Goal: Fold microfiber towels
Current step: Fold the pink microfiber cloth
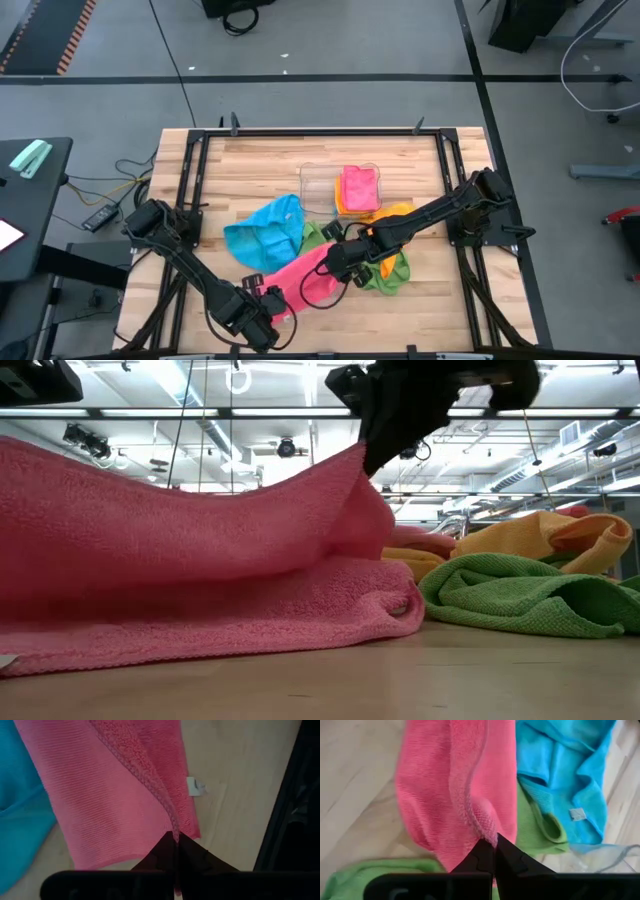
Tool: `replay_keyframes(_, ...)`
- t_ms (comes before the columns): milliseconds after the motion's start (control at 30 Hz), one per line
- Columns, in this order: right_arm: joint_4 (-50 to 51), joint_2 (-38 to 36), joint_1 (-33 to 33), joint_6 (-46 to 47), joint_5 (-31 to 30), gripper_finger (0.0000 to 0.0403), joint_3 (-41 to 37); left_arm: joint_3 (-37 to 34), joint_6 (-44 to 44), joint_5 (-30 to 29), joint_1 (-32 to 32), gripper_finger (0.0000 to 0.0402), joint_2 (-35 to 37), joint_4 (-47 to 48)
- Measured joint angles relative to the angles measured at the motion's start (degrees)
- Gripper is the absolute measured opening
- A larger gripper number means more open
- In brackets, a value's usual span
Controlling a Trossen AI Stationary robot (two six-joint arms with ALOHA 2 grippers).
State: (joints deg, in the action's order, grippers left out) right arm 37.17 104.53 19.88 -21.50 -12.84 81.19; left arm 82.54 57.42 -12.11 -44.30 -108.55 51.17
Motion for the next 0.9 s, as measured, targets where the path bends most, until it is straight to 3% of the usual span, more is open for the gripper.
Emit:
replay_keyframes(367, -0.55, 0.66, 0.3, 1.56, 2.54, 0.0007, -0.03, -0.04, -0.18, 1.45, -0.3, 0.0032, -2.14, -0.83)
replay_keyframes(700, -0.73, 0.66, 0.6, 2.77, 3.5, 0.0007, -0.02, -0.04, -0.15, 1.45, -0.3, 0.0011, -2.14, -2.19)
replay_keyframes(900, -0.72, 0.66, 0.54, 2.84, 3.45, 0.0007, -0.03, -0.04, 0.45, 1.24, -0.3, 0.005, -2.14, -2.11)
